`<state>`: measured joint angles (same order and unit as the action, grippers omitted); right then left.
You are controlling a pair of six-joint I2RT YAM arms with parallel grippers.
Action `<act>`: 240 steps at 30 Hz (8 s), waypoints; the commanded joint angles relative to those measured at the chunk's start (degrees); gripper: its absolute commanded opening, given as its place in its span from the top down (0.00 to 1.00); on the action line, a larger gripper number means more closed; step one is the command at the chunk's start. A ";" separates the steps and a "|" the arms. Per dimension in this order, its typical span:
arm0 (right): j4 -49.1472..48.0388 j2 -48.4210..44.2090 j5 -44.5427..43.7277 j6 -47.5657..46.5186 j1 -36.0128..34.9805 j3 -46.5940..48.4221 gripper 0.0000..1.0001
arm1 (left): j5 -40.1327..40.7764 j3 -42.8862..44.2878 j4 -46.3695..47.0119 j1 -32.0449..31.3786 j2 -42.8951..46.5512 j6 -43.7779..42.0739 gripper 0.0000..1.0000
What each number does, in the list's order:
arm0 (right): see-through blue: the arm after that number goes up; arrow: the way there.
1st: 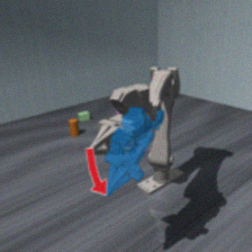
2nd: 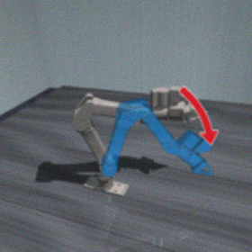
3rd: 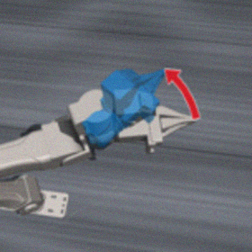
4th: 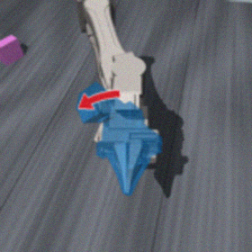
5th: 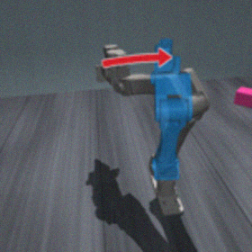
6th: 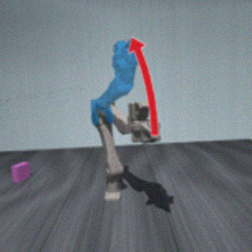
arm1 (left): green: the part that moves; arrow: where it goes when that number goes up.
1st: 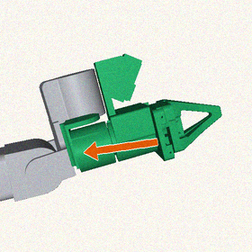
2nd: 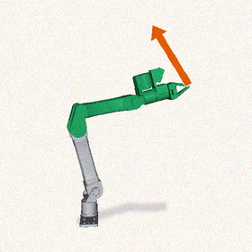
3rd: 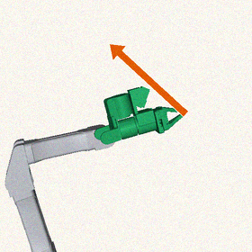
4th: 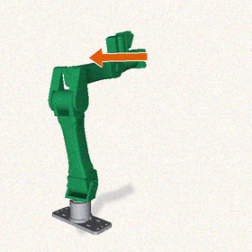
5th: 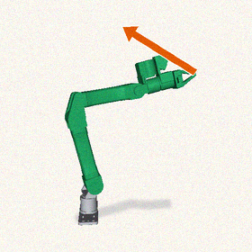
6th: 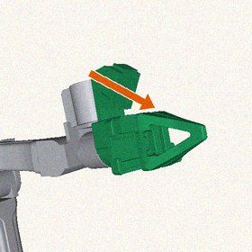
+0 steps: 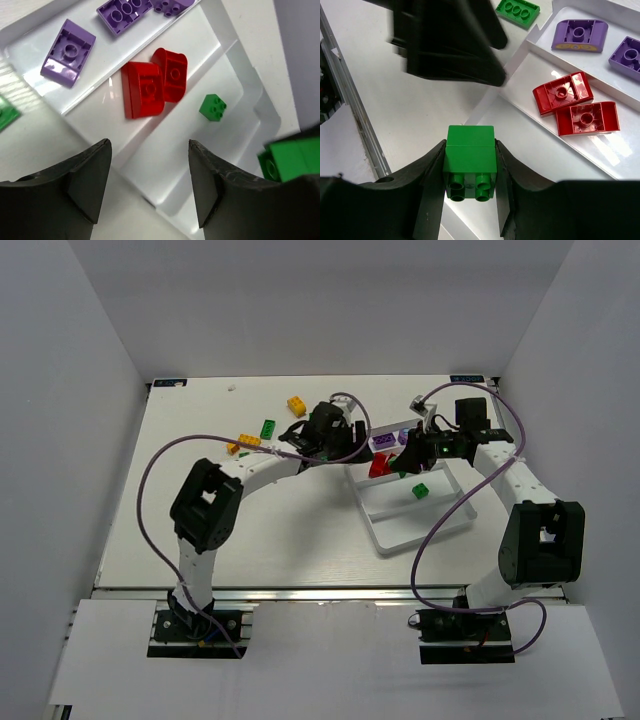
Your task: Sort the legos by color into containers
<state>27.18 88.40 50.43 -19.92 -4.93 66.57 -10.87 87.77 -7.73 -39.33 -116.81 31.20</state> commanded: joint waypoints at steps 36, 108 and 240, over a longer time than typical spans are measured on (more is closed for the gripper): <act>-97.14 8.46 28.49 101.83 -10.36 -2.50 1.00 | -19.89 -41.27 44.55 3.56 40.35 15.99 0.16; -101.45 6.61 29.11 100.78 -12.30 -6.01 0.72 | -24.19 -39.60 56.69 5.40 35.07 27.25 0.75; -10.12 -12.64 9.34 -24.12 -8.94 -14.62 0.16 | 36.79 -31.78 -20.31 11.37 43.68 1.51 0.04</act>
<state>15.33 75.61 59.70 -41.17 -11.55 50.87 21.15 56.95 -24.25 -29.47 -76.23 36.80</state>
